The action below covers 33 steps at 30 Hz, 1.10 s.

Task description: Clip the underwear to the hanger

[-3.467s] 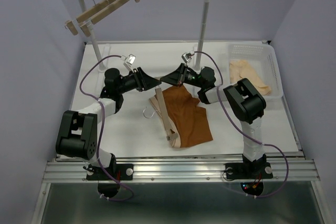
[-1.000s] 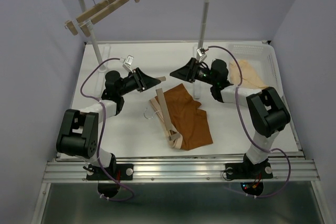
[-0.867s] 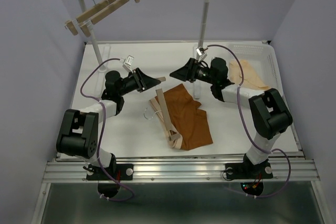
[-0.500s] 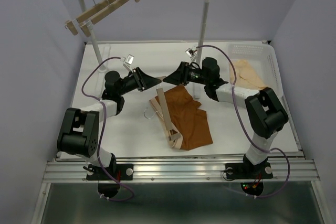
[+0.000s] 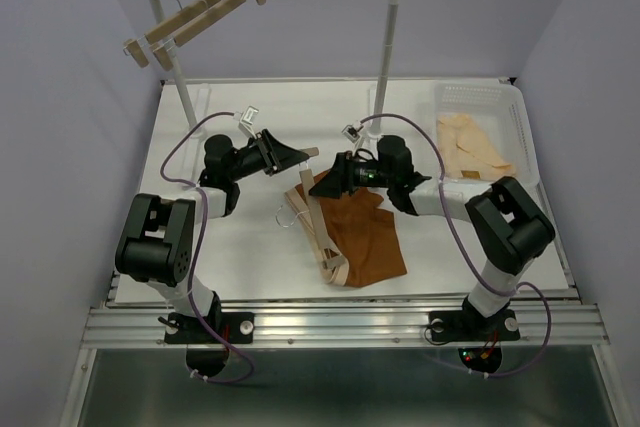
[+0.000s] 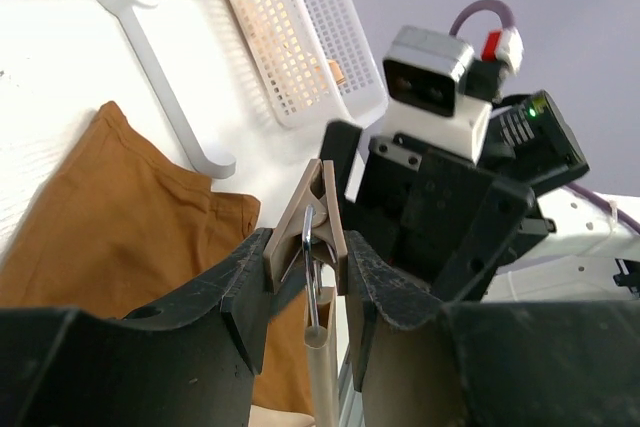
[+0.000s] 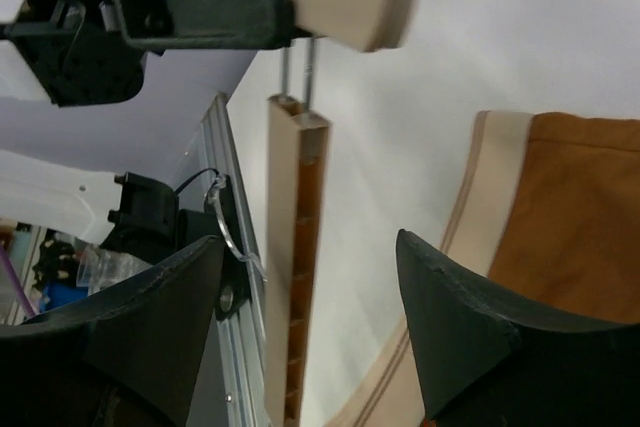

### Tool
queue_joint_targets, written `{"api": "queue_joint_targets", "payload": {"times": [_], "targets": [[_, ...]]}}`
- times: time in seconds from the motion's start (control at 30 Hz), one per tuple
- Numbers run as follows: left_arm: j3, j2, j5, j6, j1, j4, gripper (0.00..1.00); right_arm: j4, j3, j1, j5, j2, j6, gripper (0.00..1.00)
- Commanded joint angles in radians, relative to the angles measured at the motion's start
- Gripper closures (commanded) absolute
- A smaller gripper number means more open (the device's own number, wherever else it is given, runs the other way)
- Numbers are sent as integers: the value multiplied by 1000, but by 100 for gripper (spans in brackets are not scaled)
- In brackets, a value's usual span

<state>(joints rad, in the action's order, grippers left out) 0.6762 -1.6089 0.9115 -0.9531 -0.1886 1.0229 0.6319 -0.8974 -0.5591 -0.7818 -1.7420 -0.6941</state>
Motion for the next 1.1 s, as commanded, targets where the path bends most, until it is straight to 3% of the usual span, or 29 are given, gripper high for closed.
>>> {"api": "queue_joint_targets", "payload": {"times": [0.0,0.13,0.23,0.33,0.4,0.43,0.47,0.5,0.77,1.07], "targets": [[34,47,13,-15,-5,69,100,51,-9,-74,-2,9,38,26],[28,46,0,-13,-3,52,100,120,18,-84,-10,7,-5,39],[20,44,-8,-22,-5,65,100,140,20,-84,-7,-8,-27,63],[3,55,6,-55,-6,115,100,183,29,-84,-13,-30,-59,81],[2,64,18,-58,-5,115,99,232,41,-84,-11,-37,-87,86],[2,73,20,-58,-8,105,92,250,46,-84,-8,-37,-99,89],[-1,78,23,-53,-8,102,68,279,52,-84,-13,-37,-110,90],[-7,81,20,-53,-8,98,59,288,54,-84,-16,-37,-114,92],[-21,104,30,-49,-9,101,15,449,75,-84,-56,-50,-220,99],[-10,133,29,-41,-20,94,6,430,52,-93,-60,-67,-219,99]]}}
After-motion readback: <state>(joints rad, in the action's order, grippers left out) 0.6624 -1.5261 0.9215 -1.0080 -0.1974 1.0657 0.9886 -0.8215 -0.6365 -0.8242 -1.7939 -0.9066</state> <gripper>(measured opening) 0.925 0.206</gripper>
